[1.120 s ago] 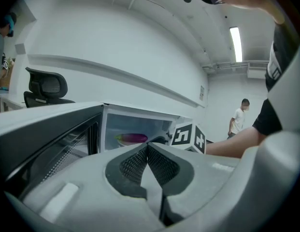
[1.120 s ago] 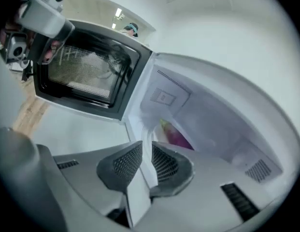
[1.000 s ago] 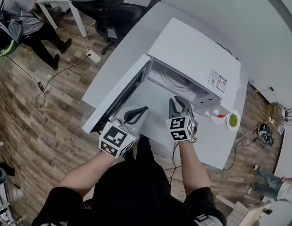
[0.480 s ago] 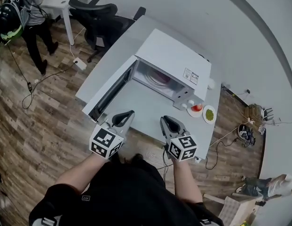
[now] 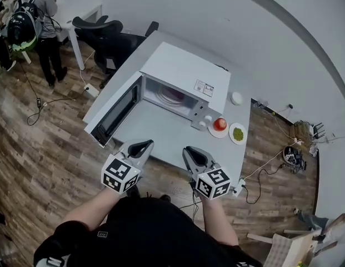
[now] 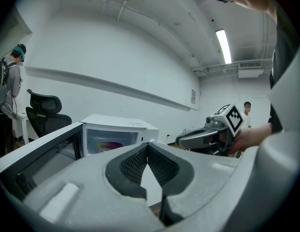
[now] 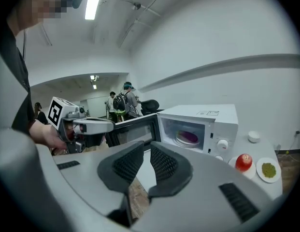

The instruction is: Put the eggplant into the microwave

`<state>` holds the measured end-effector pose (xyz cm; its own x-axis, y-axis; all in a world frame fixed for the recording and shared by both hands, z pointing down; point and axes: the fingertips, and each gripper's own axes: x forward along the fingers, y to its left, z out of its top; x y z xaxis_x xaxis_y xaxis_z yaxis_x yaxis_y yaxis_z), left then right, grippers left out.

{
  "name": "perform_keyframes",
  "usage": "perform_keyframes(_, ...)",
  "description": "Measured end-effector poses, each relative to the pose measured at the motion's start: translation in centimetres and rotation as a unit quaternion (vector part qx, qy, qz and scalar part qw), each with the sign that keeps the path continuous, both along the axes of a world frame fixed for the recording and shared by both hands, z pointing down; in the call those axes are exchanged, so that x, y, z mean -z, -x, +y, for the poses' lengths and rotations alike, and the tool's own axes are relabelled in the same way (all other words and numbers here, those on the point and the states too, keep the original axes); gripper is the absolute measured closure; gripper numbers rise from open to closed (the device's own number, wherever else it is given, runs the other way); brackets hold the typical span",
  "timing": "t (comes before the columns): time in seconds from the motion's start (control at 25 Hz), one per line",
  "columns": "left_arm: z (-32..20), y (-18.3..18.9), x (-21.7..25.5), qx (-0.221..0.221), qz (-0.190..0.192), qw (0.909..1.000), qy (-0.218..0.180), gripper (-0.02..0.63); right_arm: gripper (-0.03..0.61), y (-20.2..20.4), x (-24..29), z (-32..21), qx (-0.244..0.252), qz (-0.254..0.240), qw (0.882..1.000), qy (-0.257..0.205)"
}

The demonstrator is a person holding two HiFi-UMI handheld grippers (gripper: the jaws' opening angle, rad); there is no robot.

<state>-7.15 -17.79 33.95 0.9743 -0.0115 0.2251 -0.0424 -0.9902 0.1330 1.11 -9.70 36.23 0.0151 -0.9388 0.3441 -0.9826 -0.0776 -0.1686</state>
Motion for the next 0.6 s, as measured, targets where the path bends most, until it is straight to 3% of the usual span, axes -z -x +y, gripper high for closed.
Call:
perform_keyframes(0.2, 4.6, -1.7, 0.7, 0.004, -0.007, 0.9999, -0.007, 0.604, 0.531, -1.2, 1.0, 4.1, 0.004, -0.037, 0.999, -0.039)
perform_keyframes(0.44, 9.6, -3.4, 2.2, 0.018, -0.007, 0.9998, 0.003, 0.604, 0.535, -0.8, 1.8, 8.1, 0.048, -0.066, 0.994, -0.071)
perform_keyframes(0.6, 11.9, -4.3, 3.8, 0.017, 0.002, 0.9998, -0.011, 0.604, 0.540, -0.6, 3.0, 10.0, 0.071, -0.082, 0.990, -0.091)
